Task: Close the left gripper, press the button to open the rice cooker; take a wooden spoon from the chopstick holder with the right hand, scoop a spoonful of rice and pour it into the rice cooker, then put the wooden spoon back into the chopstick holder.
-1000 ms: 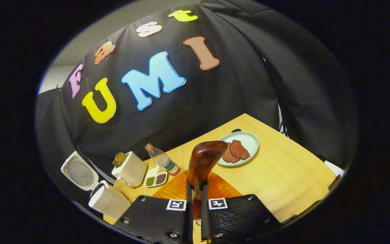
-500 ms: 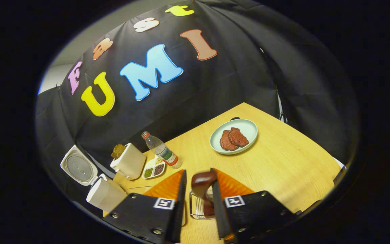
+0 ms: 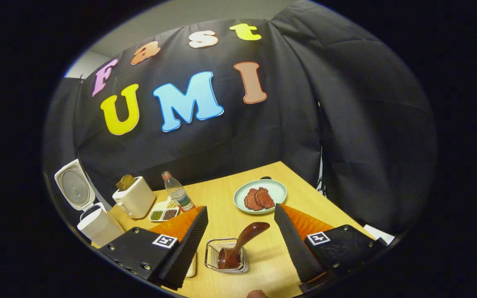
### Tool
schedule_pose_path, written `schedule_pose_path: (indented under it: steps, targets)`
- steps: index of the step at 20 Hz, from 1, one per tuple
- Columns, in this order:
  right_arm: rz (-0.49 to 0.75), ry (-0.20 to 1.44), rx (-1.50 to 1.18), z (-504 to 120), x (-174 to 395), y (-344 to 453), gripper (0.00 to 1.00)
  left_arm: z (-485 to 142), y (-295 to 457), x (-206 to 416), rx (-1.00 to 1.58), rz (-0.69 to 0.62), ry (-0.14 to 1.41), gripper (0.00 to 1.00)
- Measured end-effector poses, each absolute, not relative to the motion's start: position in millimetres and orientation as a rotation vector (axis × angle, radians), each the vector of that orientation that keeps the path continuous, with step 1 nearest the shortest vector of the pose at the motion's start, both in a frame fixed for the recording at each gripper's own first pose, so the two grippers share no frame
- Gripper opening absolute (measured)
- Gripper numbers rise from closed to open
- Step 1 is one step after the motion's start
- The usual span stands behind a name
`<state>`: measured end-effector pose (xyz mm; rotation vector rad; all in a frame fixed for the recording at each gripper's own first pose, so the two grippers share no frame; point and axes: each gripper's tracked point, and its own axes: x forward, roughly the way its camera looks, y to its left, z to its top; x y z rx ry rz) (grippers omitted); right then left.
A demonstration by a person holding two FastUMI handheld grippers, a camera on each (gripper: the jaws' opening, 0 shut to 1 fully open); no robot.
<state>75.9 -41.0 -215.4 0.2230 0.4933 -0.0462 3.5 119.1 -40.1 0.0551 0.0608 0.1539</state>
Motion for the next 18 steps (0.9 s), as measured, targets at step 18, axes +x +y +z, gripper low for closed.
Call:
schedule_pose_path:
  steps: [18]
  targets:
    - [-0.111, 0.352, 0.080, -137, 38, -18, 0.98, 9, 287, 158, 0.126, 0.403, 0.032, 0.97]
